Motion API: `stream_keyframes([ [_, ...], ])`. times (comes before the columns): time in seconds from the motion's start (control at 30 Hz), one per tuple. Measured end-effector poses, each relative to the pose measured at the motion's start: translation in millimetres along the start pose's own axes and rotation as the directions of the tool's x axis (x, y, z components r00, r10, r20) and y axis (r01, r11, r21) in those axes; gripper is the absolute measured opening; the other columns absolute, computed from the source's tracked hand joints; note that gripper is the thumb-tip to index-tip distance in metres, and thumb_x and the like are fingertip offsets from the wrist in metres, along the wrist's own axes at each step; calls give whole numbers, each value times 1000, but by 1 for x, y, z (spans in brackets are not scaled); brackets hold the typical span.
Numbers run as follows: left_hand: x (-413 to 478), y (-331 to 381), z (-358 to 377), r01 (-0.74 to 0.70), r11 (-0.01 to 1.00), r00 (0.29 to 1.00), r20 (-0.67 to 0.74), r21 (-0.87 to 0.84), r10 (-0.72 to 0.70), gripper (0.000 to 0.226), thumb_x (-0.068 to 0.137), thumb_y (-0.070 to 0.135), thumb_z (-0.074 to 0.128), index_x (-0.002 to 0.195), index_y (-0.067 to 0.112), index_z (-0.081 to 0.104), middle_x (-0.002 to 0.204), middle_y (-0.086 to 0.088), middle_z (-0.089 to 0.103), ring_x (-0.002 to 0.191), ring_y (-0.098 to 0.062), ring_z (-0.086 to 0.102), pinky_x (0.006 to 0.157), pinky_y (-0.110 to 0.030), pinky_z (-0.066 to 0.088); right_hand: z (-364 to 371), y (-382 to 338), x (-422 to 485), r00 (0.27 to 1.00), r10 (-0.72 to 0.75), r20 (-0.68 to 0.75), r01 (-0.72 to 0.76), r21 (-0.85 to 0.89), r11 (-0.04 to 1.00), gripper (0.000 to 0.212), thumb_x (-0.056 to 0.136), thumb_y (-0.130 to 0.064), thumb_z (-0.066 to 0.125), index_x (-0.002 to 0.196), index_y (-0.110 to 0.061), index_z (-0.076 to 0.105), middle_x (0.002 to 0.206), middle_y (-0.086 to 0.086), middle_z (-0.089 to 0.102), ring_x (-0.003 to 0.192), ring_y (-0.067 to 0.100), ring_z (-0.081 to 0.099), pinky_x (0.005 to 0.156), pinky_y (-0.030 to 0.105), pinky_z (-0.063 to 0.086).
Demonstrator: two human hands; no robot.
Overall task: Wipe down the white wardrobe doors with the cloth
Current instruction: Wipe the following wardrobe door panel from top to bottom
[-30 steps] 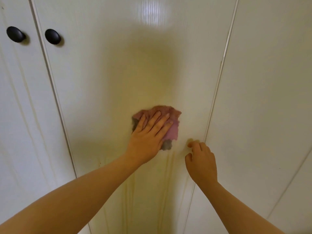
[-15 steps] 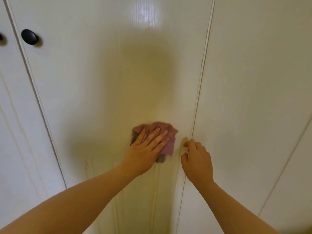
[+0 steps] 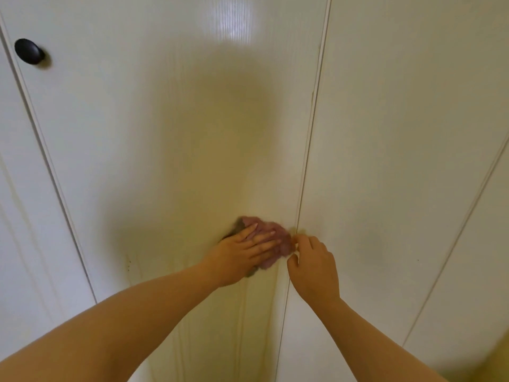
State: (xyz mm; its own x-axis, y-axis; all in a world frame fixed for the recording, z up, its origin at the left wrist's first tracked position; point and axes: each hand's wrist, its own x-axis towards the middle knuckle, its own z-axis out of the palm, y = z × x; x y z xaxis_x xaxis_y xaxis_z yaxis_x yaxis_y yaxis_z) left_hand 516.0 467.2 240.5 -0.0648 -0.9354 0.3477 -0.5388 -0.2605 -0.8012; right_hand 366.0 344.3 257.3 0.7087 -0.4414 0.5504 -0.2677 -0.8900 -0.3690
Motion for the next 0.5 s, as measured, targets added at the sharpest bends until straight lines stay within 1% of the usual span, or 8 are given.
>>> stream_keyframes([
  [0.07,13,-8,-6,-13,998,1000,-8,64,14,56,83,45,51,134,21,52,140,5,50,134,-17,34,118,-41,2,-2,6,-1,1000,18,5,-17,-21,1000,29,85,-7,51,114,-7,57,101,8,61,87,25,56,74,32,41],
  [0.13,32,-15,-18,138,990,988,-70,-23,-139,52,88,37,37,133,17,52,140,0,50,134,-20,31,117,-42,5,-3,12,1,999,42,4,-42,-33,999,31,87,-8,48,118,-10,54,107,5,59,94,23,54,79,30,39],
  [0.2,42,-11,-20,278,957,953,-102,-88,-286,50,89,32,36,134,14,51,143,-2,44,134,-23,31,116,-42,6,-2,14,5,998,61,-11,-61,-23,998,31,87,-8,47,118,-11,55,108,4,59,95,22,54,78,29,37],
  [0.23,41,-2,-17,293,952,950,-82,-90,-300,50,88,31,37,133,15,53,144,-1,42,134,-23,30,117,-43,4,-3,13,6,998,66,-19,-66,-11,998,30,87,-7,48,116,-10,56,105,5,59,93,23,54,76,29,37],
  [0.37,23,20,0,-16,1000,1000,17,24,16,55,82,44,57,133,24,52,140,7,50,134,-19,28,118,-41,2,-3,15,7,997,70,-32,-70,6,998,22,85,-7,52,106,-8,60,95,7,61,86,27,56,71,30,36],
  [0.4,24,15,2,-37,998,999,-3,55,37,60,80,46,60,134,23,49,141,7,49,135,-19,27,117,-41,4,-6,17,7,997,73,-35,-74,-4,997,22,85,-7,52,106,-8,60,96,7,61,86,27,56,71,30,36],
  [0.43,24,8,1,-9,998,999,-44,59,11,57,82,44,55,135,21,49,141,5,49,135,-20,27,117,-41,4,-7,19,8,996,75,-41,-75,-5,997,23,86,-8,51,107,-8,59,98,7,61,88,26,56,72,30,36],
  [0.5,30,-4,-8,162,985,978,-126,-51,-167,52,85,31,41,134,15,53,142,-1,47,134,-22,29,116,-42,6,-13,23,9,996,81,-47,-82,-19,996,28,88,-9,48,115,-10,56,106,4,59,94,23,55,77,29,37],
])
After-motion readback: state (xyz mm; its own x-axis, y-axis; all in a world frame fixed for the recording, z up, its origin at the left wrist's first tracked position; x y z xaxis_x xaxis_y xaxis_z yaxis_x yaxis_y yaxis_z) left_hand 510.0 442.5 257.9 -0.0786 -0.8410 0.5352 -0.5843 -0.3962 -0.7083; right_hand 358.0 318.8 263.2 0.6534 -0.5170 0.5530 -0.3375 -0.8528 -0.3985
